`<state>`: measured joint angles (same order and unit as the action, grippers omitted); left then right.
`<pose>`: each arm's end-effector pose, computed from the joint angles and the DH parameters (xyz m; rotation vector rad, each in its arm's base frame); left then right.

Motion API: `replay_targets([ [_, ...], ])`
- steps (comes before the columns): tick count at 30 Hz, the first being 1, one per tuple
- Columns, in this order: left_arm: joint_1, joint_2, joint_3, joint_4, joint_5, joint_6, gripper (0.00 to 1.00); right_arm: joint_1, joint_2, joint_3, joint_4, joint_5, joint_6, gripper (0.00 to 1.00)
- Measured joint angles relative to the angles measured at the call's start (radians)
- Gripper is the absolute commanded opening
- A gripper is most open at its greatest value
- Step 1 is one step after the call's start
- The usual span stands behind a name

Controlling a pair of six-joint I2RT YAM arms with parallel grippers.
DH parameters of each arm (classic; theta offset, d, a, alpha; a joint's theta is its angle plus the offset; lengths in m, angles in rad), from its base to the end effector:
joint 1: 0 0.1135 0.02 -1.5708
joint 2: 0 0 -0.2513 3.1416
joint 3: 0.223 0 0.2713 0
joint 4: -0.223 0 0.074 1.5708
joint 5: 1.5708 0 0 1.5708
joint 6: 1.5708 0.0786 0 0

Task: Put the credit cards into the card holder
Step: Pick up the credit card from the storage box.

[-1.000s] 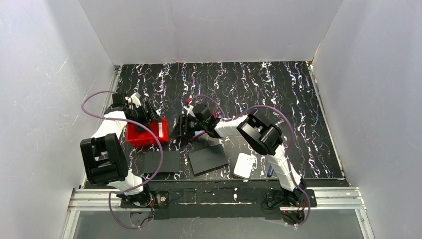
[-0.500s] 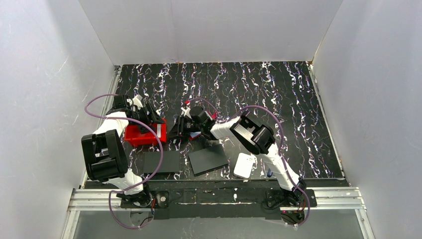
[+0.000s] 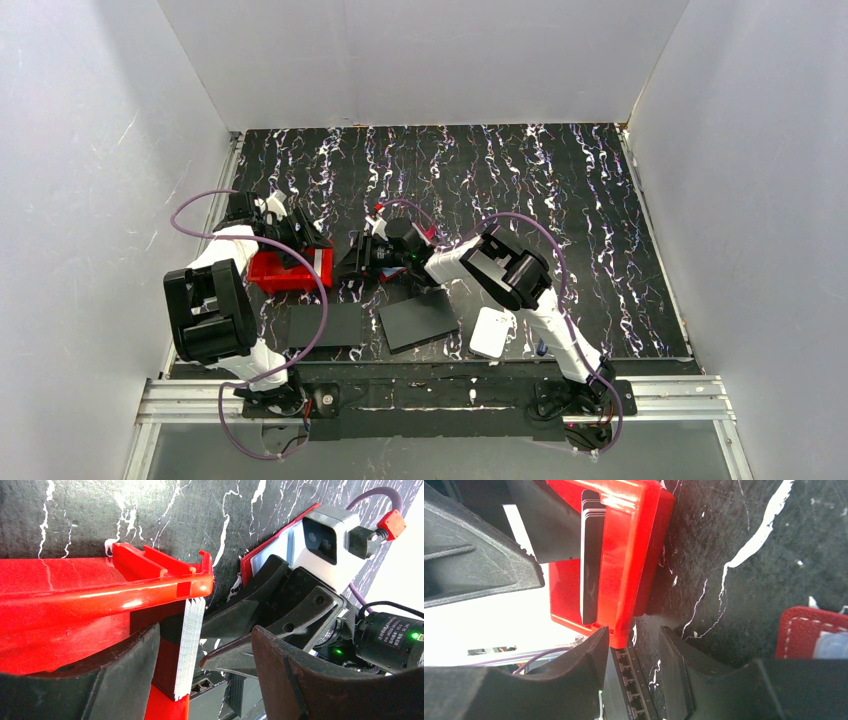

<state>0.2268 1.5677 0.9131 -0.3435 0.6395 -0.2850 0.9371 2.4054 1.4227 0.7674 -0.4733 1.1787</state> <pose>0.3418 0.0307 0.1361 -0.3918 2.4482 -0.8379 0.2930 0.4592 0.0646 -0.1580 2.2231 1.7934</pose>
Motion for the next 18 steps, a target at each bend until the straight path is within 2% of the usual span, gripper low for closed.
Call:
replay_targets([
  [3, 0.0, 0.0, 0.0, 0.0, 0.0, 0.0, 0.66, 0.0, 0.0, 0.0, 0.004, 0.0, 0.004, 0.5],
  [18, 0.002, 0.004, -0.007, 0.022, 0.025, -0.003, 0.64, 0.016, 0.056, 0.101, -0.009, -0.002, 0.031, 0.29],
])
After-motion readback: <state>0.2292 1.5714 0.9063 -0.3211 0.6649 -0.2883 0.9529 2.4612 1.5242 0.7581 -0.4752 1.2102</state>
